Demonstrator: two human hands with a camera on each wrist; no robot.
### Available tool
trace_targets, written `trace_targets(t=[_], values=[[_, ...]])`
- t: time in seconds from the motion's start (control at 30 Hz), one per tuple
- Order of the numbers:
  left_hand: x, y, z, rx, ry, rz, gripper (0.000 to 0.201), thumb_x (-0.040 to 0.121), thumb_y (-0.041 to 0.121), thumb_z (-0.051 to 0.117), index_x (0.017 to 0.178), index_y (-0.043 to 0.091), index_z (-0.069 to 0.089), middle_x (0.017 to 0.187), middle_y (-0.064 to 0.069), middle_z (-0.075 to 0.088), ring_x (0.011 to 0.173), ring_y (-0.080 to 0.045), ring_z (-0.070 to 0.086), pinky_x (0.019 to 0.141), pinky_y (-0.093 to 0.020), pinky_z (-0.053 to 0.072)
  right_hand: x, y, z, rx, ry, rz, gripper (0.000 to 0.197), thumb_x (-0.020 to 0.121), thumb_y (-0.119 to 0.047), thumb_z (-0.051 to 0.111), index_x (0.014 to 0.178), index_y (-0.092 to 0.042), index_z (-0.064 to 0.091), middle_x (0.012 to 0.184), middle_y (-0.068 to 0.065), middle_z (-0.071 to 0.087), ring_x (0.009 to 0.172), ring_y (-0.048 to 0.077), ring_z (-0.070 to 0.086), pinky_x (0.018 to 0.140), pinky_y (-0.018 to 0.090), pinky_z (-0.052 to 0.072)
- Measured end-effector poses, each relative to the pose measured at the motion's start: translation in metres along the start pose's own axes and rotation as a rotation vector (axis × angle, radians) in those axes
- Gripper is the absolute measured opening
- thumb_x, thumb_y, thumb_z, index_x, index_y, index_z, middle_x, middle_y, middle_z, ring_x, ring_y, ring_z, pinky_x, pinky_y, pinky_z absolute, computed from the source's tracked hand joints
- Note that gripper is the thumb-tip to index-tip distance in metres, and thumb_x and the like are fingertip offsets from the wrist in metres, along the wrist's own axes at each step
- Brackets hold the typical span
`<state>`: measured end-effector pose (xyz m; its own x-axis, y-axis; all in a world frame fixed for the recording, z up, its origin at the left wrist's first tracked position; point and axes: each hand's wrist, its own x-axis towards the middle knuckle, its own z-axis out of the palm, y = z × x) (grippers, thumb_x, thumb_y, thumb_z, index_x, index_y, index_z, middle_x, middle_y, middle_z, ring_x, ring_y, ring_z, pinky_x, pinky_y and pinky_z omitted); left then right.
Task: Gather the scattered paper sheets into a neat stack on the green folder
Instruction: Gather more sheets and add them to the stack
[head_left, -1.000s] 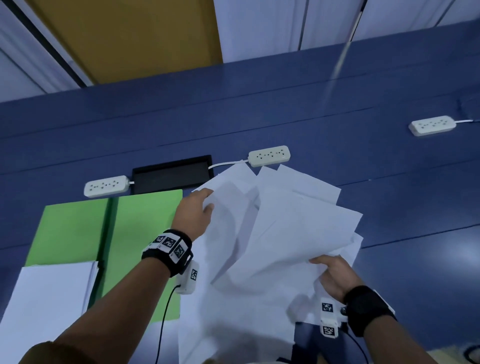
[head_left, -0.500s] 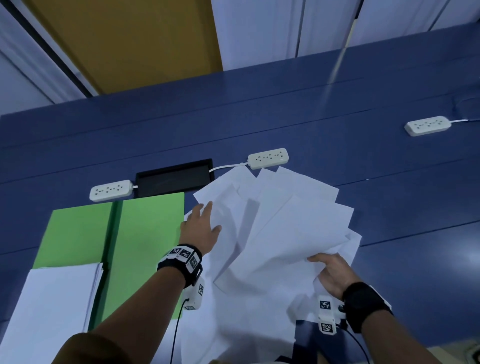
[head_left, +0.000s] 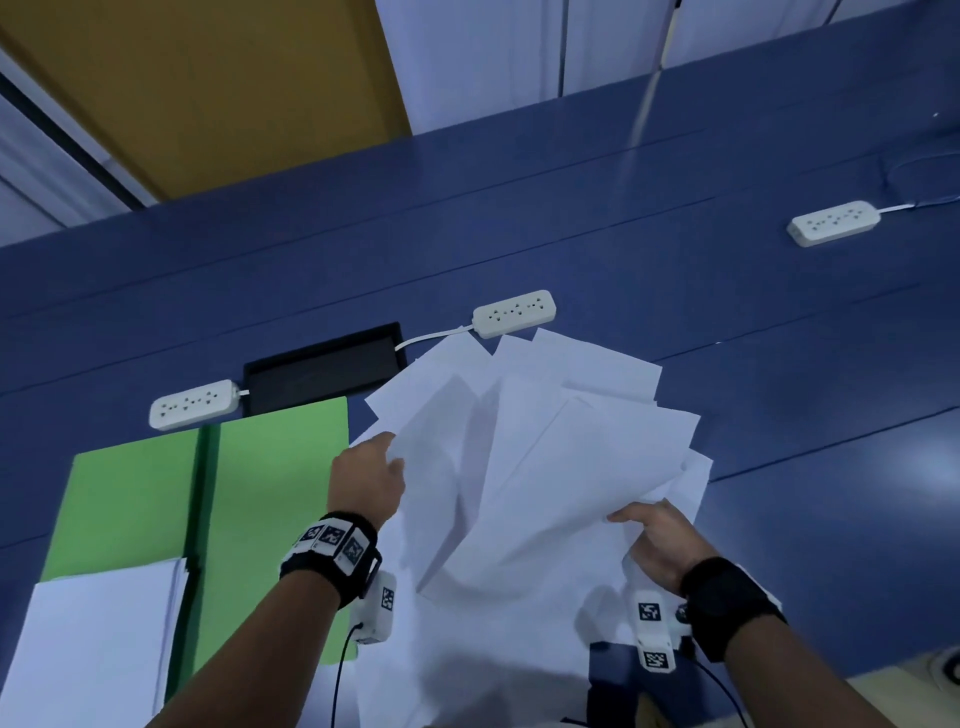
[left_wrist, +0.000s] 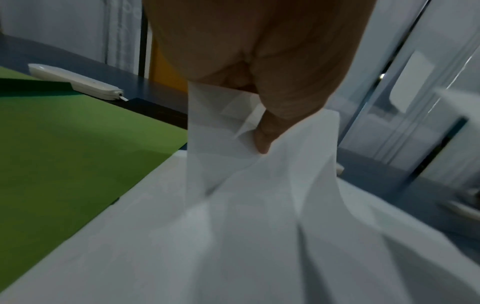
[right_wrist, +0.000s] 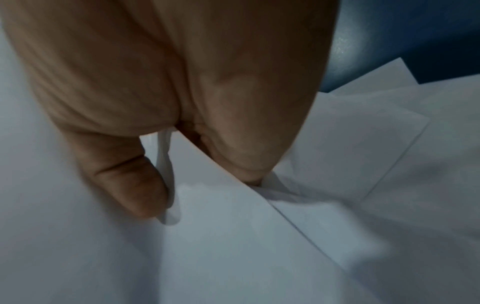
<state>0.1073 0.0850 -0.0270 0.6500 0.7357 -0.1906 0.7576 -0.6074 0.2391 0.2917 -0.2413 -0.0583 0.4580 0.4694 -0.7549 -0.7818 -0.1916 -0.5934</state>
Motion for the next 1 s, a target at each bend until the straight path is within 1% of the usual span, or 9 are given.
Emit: trace_targets(t=[0.13, 0.27, 0.37, 0.5, 0.57, 0.67, 0.77, 0.9, 1.0], values=[[-0.021, 0.011, -0.023, -0.301, -0.015, 0.038, 0.024, 0.087, 0.016, 0.077, 0.11, 0.023, 0.075, 0.088, 0.002, 0.076, 0.084, -0.024, 0.069, 0.075, -0.026, 0.05, -0.001, -0.003, 0.006, 0.002, -0.012, -0.047, 0.034, 0.086, 0.018, 0.055, 0.113, 0.009, 0.073, 0.118, 0.025, 0.075, 0.118, 0.048, 0.067, 0.107, 0.051, 0.051], [-0.037, 0.021, -0.052, -0.482, -0.066, 0.098, 0.024, 0.083, 0.017, 0.085, 0.102, 0.03, 0.078, 0.068, 0.004, 0.068, 0.062, -0.012, 0.061, 0.06, -0.01, 0.042, -0.015, -0.012, 0.017, -0.045, 0.095, -0.155, 0.03, 0.087, 0.03, 0.047, 0.105, 0.014, 0.066, 0.073, 0.011, 0.072, 0.098, 0.041, 0.059, 0.061, 0.021, 0.058], [-0.046, 0.022, -0.072, -0.656, -0.176, 0.096, 0.015, 0.082, 0.017, 0.087, 0.091, 0.027, 0.081, 0.078, 0.001, 0.076, 0.069, -0.014, 0.067, 0.067, -0.024, 0.051, -0.027, -0.021, 0.017, -0.084, 0.046, -0.212, 0.052, 0.081, 0.036, 0.044, 0.093, -0.002, 0.078, 0.088, -0.003, 0.071, 0.105, 0.03, 0.065, 0.076, 0.004, 0.049], [-0.054, 0.023, -0.096, -0.808, -0.29, 0.138, 0.006, 0.089, 0.019, 0.081, 0.083, 0.018, 0.082, 0.084, -0.006, 0.078, 0.074, -0.012, 0.065, 0.075, -0.031, 0.05, -0.035, -0.03, 0.012, -0.167, -0.134, -0.291, 0.02, 0.096, -0.013, 0.063, 0.096, -0.013, 0.083, 0.129, -0.002, 0.075, 0.131, 0.019, 0.063, 0.117, 0.045, 0.043], [-0.056, 0.024, -0.107, -0.808, -0.31, 0.189, 0.018, 0.088, 0.034, 0.077, 0.084, 0.016, 0.081, 0.078, -0.013, 0.074, 0.067, -0.016, 0.058, 0.068, -0.033, 0.046, -0.046, -0.037, 0.017, -0.348, -0.209, -0.358, 0.022, 0.098, -0.005, 0.057, 0.085, -0.002, 0.074, 0.135, -0.01, 0.071, 0.133, 0.007, 0.06, 0.123, 0.053, 0.035], [-0.057, 0.029, -0.12, -0.754, -0.382, 0.236, 0.049, 0.092, 0.051, 0.073, 0.073, 0.005, 0.069, 0.064, -0.011, 0.051, 0.06, -0.017, 0.042, 0.06, -0.032, 0.033, -0.065, -0.052, 0.029, -0.52, -0.275, -0.421, 0.028, 0.09, -0.022, 0.061, 0.081, 0.003, 0.067, 0.128, -0.013, 0.073, 0.135, 0.008, 0.058, 0.114, 0.049, 0.042], [-0.051, 0.037, -0.131, -0.72, -0.473, 0.185, 0.074, 0.088, 0.067, 0.067, 0.078, -0.006, 0.061, 0.069, -0.01, 0.054, 0.062, -0.019, 0.046, 0.064, -0.033, 0.035, -0.072, -0.067, 0.047, -0.514, -0.279, -0.311, 0.018, 0.092, -0.016, 0.061, 0.085, -0.005, 0.073, 0.101, 0.003, 0.074, 0.112, 0.037, 0.066, 0.087, 0.039, 0.054], [-0.044, 0.048, -0.14, -0.666, -0.563, 0.129, 0.07, 0.087, 0.063, 0.067, 0.083, -0.006, 0.06, 0.072, -0.007, 0.051, 0.065, -0.02, 0.042, 0.067, -0.034, 0.03, -0.074, -0.076, 0.056, -0.471, -0.464, -0.439, 0.031, 0.09, -0.002, 0.051, 0.075, -0.013, 0.075, 0.131, 0.001, 0.068, 0.115, 0.03, 0.069, 0.091, 0.042, 0.056], [-0.043, 0.05, -0.141, -0.674, -0.604, 0.127, 0.075, 0.081, 0.068, 0.069, 0.092, -0.006, 0.063, 0.075, -0.006, 0.052, 0.067, -0.021, 0.042, 0.071, -0.036, 0.031, -0.082, -0.072, 0.065, -0.586, -0.484, -0.477, 0.024, 0.089, -0.023, 0.058, 0.08, -0.013, 0.077, 0.124, -0.003, 0.07, 0.11, 0.025, 0.069, 0.089, 0.042, 0.054]])
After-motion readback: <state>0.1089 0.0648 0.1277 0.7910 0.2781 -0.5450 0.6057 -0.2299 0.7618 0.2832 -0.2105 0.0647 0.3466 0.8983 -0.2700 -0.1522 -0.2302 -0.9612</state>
